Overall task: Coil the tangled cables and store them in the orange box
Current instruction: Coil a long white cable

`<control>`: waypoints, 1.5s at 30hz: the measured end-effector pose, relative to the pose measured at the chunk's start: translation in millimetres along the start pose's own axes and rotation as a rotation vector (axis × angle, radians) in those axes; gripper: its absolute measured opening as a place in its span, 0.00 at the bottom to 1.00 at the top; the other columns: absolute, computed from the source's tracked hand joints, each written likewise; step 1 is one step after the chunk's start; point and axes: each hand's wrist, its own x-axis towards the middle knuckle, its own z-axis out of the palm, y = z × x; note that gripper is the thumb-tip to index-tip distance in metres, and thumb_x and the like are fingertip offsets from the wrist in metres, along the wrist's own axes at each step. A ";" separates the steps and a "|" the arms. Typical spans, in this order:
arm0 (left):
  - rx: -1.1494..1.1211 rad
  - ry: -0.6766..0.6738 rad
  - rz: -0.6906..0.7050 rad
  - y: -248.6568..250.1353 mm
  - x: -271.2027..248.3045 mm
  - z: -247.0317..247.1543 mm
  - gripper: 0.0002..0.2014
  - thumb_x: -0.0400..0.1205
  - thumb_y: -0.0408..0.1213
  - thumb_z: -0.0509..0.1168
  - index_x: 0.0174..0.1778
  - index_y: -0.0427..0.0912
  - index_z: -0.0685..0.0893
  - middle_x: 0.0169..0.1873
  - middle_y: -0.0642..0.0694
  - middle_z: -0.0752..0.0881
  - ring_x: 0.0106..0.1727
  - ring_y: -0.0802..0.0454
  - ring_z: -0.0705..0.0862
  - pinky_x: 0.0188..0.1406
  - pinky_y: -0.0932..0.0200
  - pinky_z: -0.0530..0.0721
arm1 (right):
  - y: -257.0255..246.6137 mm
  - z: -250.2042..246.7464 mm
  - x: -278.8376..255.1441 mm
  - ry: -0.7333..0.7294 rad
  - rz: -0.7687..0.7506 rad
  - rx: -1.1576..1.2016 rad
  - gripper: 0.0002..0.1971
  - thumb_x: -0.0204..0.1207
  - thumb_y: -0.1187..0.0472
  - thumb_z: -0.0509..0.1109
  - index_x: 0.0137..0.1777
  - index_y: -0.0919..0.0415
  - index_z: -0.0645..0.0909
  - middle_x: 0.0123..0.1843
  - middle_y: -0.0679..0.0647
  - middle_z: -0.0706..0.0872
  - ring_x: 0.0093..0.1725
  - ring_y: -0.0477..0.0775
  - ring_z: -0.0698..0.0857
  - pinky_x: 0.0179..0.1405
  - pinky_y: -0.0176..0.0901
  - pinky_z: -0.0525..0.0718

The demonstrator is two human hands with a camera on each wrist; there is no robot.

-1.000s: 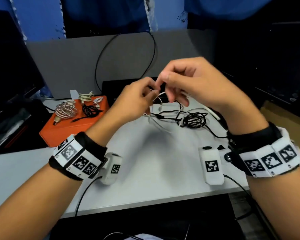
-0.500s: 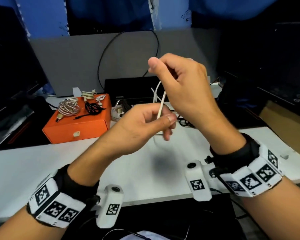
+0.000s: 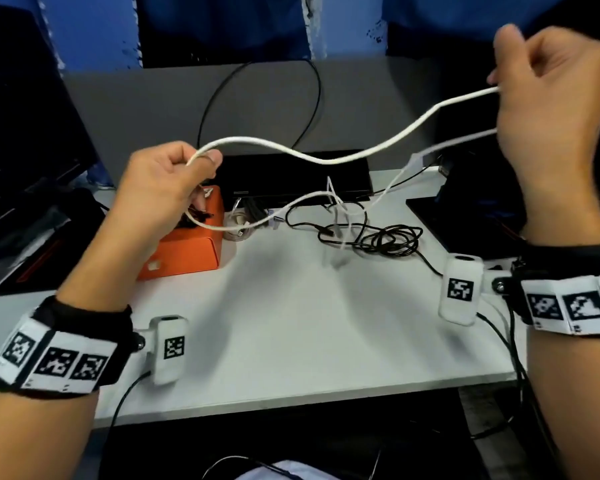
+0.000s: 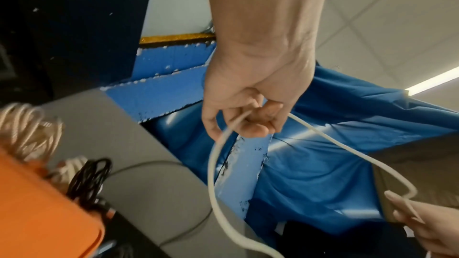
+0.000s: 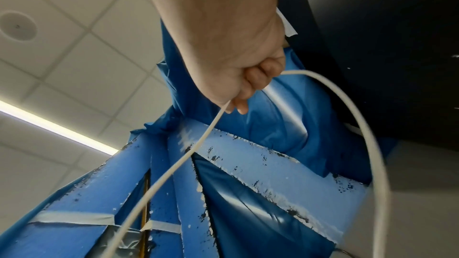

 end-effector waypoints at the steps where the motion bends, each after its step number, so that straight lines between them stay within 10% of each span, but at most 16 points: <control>1: 0.007 0.038 -0.030 -4.0 2.1 0.0 0.16 0.85 0.52 0.70 0.35 0.47 0.85 0.22 0.40 0.81 0.16 0.59 0.69 0.18 0.65 0.65 | 3.3 0.4 -0.1 -0.020 0.020 -0.076 0.31 0.81 0.30 0.59 0.47 0.60 0.88 0.41 0.51 0.90 0.44 0.55 0.88 0.50 0.55 0.84; 6: -0.121 0.039 -0.113 -4.6 0.9 10.6 0.19 0.88 0.52 0.65 0.33 0.46 0.83 0.16 0.49 0.75 0.19 0.52 0.73 0.38 0.51 0.80 | -13.8 8.4 -22.7 -0.329 -0.029 -0.483 0.26 0.86 0.37 0.60 0.63 0.58 0.86 0.62 0.69 0.87 0.63 0.77 0.83 0.60 0.65 0.81; 11: -0.096 -0.191 -0.018 17.8 -20.9 30.6 0.22 0.92 0.47 0.59 0.31 0.46 0.82 0.17 0.46 0.68 0.19 0.50 0.67 0.29 0.52 0.73 | -87.3 28.4 -96.6 -0.543 -0.413 -0.108 0.34 0.88 0.35 0.53 0.87 0.54 0.67 0.85 0.55 0.73 0.86 0.59 0.68 0.83 0.68 0.64; 15: -0.004 -0.255 0.061 24.5 -50.4 24.8 0.18 0.94 0.40 0.55 0.40 0.44 0.82 0.27 0.51 0.87 0.30 0.59 0.83 0.33 0.44 0.87 | -117.7 31.7 -145.9 -0.924 -0.503 0.257 0.35 0.90 0.44 0.60 0.92 0.52 0.54 0.91 0.49 0.63 0.89 0.46 0.59 0.90 0.57 0.53; 17: 0.073 -0.216 0.037 18.9 -64.5 27.5 0.17 0.94 0.32 0.49 0.42 0.48 0.76 0.22 0.69 0.85 0.28 0.73 0.84 0.33 0.69 0.86 | -121.5 32.1 -153.9 -1.034 -0.355 0.300 0.37 0.89 0.40 0.62 0.92 0.53 0.55 0.91 0.46 0.63 0.87 0.42 0.62 0.87 0.42 0.62; 20: 0.270 -0.258 0.039 15.8 -52.7 27.9 0.17 0.88 0.29 0.63 0.37 0.54 0.74 0.26 0.64 0.86 0.31 0.66 0.86 0.32 0.65 0.85 | -125.1 33.4 -153.2 -0.976 -0.220 0.225 0.40 0.81 0.34 0.68 0.89 0.53 0.65 0.85 0.45 0.72 0.80 0.43 0.70 0.71 0.24 0.67; 23: 0.600 -0.221 0.044 18.8 -33.1 33.7 0.10 0.76 0.32 0.68 0.34 0.50 0.76 0.30 0.54 0.83 0.37 0.47 0.83 0.36 0.49 0.83 | -120.0 37.4 -145.2 -0.955 -0.314 0.101 0.20 0.81 0.40 0.73 0.67 0.49 0.84 0.59 0.45 0.87 0.61 0.48 0.83 0.64 0.45 0.81; 28: 0.447 -0.319 0.106 17.6 -34.0 31.8 0.11 0.76 0.50 0.74 0.33 0.50 0.83 0.21 0.55 0.80 0.25 0.58 0.75 0.27 0.54 0.74 | -104.9 36.4 -125.2 -1.010 -0.416 -0.063 0.11 0.85 0.63 0.66 0.56 0.50 0.90 0.50 0.46 0.87 0.43 0.45 0.84 0.51 0.50 0.83; 36: -0.011 -0.132 0.014 3.2 -6.2 5.7 0.13 0.84 0.47 0.74 0.37 0.45 0.83 0.29 0.29 0.84 0.25 0.47 0.79 0.31 0.60 0.80 | -28.1 3.1 -23.3 -0.555 -0.272 -0.261 0.10 0.85 0.63 0.68 0.59 0.53 0.89 0.53 0.51 0.87 0.54 0.53 0.83 0.60 0.42 0.76; 45: -0.196 -0.311 0.036 2.4 -10.2 13.3 0.11 0.88 0.42 0.67 0.42 0.42 0.86 0.27 0.46 0.78 0.38 0.41 0.81 0.46 0.53 0.85 | 20.9 18.2 -0.7 -0.073 -0.044 -0.269 0.15 0.84 0.65 0.57 0.64 0.58 0.82 0.72 0.62 0.80 0.72 0.62 0.79 0.70 0.50 0.73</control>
